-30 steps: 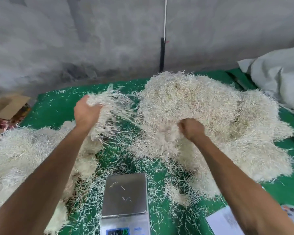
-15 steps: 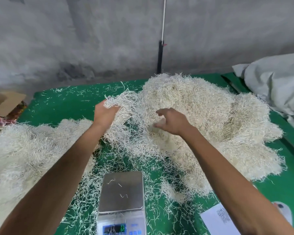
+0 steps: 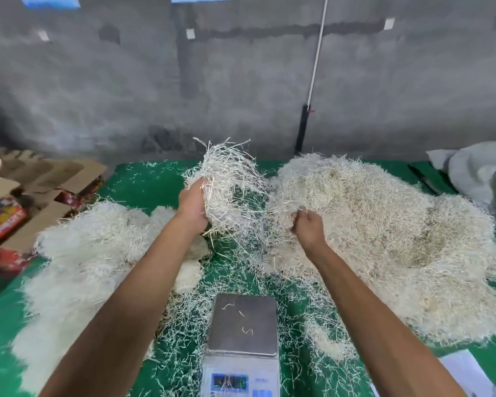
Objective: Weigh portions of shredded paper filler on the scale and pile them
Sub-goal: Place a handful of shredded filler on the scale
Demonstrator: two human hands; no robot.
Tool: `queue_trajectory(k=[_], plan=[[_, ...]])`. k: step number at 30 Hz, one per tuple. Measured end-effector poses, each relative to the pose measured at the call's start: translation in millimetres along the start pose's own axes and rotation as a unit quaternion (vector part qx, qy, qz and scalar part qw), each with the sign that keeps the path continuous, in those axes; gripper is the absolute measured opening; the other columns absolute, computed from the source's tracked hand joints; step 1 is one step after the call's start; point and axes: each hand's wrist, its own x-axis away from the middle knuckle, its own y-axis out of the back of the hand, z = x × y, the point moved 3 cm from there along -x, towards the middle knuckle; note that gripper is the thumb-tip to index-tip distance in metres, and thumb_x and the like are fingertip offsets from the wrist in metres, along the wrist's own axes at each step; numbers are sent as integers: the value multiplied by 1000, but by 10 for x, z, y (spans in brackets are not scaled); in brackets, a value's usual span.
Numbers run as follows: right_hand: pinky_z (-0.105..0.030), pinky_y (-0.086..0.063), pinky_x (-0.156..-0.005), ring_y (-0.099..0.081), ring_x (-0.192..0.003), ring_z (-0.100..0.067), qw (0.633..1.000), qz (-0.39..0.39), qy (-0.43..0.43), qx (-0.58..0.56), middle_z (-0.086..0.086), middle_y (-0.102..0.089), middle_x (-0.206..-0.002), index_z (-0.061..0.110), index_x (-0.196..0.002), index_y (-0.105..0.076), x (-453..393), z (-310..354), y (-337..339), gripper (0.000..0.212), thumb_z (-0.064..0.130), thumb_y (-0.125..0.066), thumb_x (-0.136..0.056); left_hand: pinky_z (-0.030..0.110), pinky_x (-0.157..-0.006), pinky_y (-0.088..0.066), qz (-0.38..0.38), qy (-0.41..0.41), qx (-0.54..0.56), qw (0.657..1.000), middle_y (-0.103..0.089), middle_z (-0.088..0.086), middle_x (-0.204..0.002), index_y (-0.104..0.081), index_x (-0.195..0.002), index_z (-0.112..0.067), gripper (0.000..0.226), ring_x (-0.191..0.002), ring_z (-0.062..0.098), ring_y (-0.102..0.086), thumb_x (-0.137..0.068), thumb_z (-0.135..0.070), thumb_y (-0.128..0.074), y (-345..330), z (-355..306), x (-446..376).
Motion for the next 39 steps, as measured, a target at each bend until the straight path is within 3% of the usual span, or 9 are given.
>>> queue_trajectory(k=[8, 13, 16, 21, 25, 30, 33, 35, 39], plan=[[-25, -42, -51, -40, -57, -13, 986, -27, -158, -53, -5, -46, -73, 8, -104, -56, 170, -434, 271, 25, 8, -32, -111, 55, -103, -46, -85, 44, 56, 994, -50, 17, -147, -58, -127, -12, 35, -133, 40, -48, -104, -37, -48, 673, 237, 6], [-49, -44, -112, -64, -109, -19, 944, 87, 44, 316, -14, -63, -133, 2, -133, -60, 491, -243, -251, 48, 40, -58, -104, 51, -102, -47, -72, 112, 71, 989, -56, 18, -138, -57, -124, -5, 43, -117, 37, -57, -102, -41, -50, 530, 599, 134], [-46, -48, -106, -65, -99, -21, 856, 54, 170, 485, -7, -69, -108, 13, -117, -69, 525, -132, -281, 30, 38, -64, -100, 50, -110, -42, -103, 120, 80, 984, -47, 20, -145, -46, -141, -3, 51, -130, 37, -49, -104, -37, -47, 525, 713, 164], [-29, -53, -50, -58, -53, -18, 942, 97, 74, 312, -16, -73, -90, -1, -93, -69, 566, -140, -176, 31, 24, -55, -106, 36, -89, -51, -113, 108, 52, 986, -59, 14, -135, -50, -138, -7, 50, -126, 31, -57, -107, -43, -36, 653, 758, 262], [-44, -65, -77, -77, -83, -29, 966, 215, -102, 104, -19, -66, -124, 2, -128, -58, 823, -212, -443, 59, 54, -44, -106, 29, -65, -56, -63, 144, 63, 986, -68, 5, -72, -57, -109, -9, 44, -84, 21, -71, -106, -46, -35, 563, 886, 379], [-60, -58, -91, -68, -116, -45, 859, 390, -267, -197, -20, -63, -138, 20, -138, -60, 1071, -224, -767, 81, 82, -53, -86, 43, -93, -55, -12, 101, -87, 991, -69, 11, -116, -50, -139, -11, 45, -116, 28, -65, -105, -41, -44, 360, 1005, 378], [-62, -43, -111, -47, -141, -41, 913, 319, -218, -130, -22, -47, -152, 13, -138, -55, 1038, -161, -717, 65, 61, -55, -95, 34, -91, -52, 73, -23, -393, 916, -46, 9, -148, -38, -150, -17, 62, -105, 13, -60, -96, -35, -64, 416, 1178, 345], [-47, -49, -107, -59, -117, -30, 954, 258, -148, 18, -1, -58, -125, 14, -102, -55, 1036, -137, -686, 13, 26, -56, -98, 26, -86, -48, 128, -40, -407, 903, -50, 2, -145, -41, -149, -18, 68, -103, 6, -58, -90, -33, -73, 473, 1268, 324], [-18, -34, -41, -40, -47, -8, 983, 105, -46, 141, 2, -43, -63, 15, -72, -47, 980, -163, -590, 30, -9, -53, -89, 34, -101, -51, 162, -38, -249, 954, -56, -11, -136, -55, -138, -34, 60, -114, 7, -62, -83, -34, -79, 725, 1352, 328]])
